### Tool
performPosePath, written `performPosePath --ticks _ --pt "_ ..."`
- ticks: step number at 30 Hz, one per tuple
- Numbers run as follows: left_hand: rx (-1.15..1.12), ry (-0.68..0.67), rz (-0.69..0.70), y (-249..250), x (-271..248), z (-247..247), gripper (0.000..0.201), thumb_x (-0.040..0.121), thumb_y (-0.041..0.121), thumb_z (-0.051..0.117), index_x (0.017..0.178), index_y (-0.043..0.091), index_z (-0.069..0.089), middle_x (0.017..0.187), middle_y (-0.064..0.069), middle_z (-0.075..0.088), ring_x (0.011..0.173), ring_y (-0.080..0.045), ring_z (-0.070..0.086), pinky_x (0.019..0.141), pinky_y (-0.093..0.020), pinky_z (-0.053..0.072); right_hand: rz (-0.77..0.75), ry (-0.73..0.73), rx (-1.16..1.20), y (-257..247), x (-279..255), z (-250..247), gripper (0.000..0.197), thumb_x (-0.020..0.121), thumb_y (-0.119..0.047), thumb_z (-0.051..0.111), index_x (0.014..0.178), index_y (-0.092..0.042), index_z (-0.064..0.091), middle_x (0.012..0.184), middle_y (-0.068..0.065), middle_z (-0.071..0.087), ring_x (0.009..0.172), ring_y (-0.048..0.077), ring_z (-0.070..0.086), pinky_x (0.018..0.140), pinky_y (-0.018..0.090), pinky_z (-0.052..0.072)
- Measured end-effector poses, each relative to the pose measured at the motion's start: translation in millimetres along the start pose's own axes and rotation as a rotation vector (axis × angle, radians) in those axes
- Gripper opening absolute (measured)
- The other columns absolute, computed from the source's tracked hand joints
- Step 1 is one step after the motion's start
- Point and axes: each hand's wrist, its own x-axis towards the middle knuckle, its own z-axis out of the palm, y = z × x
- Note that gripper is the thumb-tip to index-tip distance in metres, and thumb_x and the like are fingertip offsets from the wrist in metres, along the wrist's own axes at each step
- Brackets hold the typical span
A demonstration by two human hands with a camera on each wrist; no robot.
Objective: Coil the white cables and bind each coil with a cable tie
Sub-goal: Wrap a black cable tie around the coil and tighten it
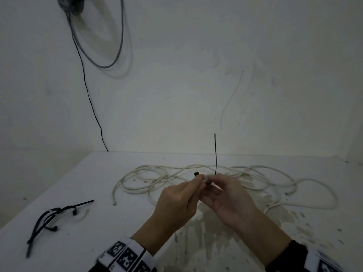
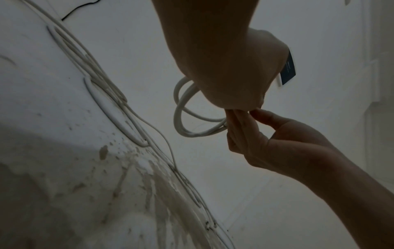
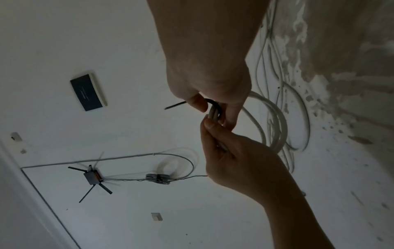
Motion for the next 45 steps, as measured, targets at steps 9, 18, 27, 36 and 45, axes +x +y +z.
performPosePath --ticks 9,18,27,36,45 --pt "-0.043 0.057 -0.159 13 3 1 0.038 0.100 0.026 0.038 0.127 0.001 0.048 0.060 -0.001 0.066 0.044 -0.005 0.049 0.043 -0.012 0.042 -0.069 -0.023 0.172 9 7 12 0.025 0.092 0.008 0.044 0.071 -0.001 0.053 0.061 0.012 0.061 0.059 0.019 0.067 0.053 0.027 0.058" --pt "-0.321 0.176 -0.680 23 12 8 0.031 0.093 0.017 0.053 0.124 0.010 0.057 0.053 0.005 0.061 0.049 0.009 0.052 0.050 -0.002 0.035 -0.076 -0.011 -0.001 11 11 15 0.012 0.093 -0.009 0.051 0.082 -0.008 0.058 0.082 0.003 0.065 0.090 0.016 0.062 0.089 0.041 0.045" --pt "-0.649 0.115 -1.037 22 17 10 0.025 0.086 0.031 0.048 0.091 0.011 0.063 0.061 0.003 0.059 0.054 -0.009 0.050 0.055 -0.031 0.039 -0.080 0.029 0.060 15 23 19 0.020 0.091 -0.001 0.052 0.107 0.010 0.059 0.086 0.016 0.062 0.076 0.020 0.060 0.072 0.025 0.053" --pt "-0.462 0.115 -0.852 27 16 5 0.022 0.095 0.020 0.050 0.111 0.025 0.064 0.069 0.009 0.066 0.063 0.001 0.060 0.058 -0.016 0.047 -0.042 0.025 0.045 10 15 20 0.011 0.092 0.001 0.050 0.093 0.006 0.060 0.084 0.015 0.064 0.079 0.021 0.063 0.073 0.030 0.053" --pt "-0.588 0.366 -0.923 23 28 -2 0.021 0.088 0.004 0.060 0.099 0.019 0.070 0.074 0.006 0.072 0.064 -0.001 0.065 0.063 -0.013 0.050 -0.119 -0.031 -0.021 5 16 16 0.018 0.082 0.000 0.063 0.096 0.011 0.065 0.087 0.017 0.071 0.081 0.019 0.070 0.078 0.027 0.058"
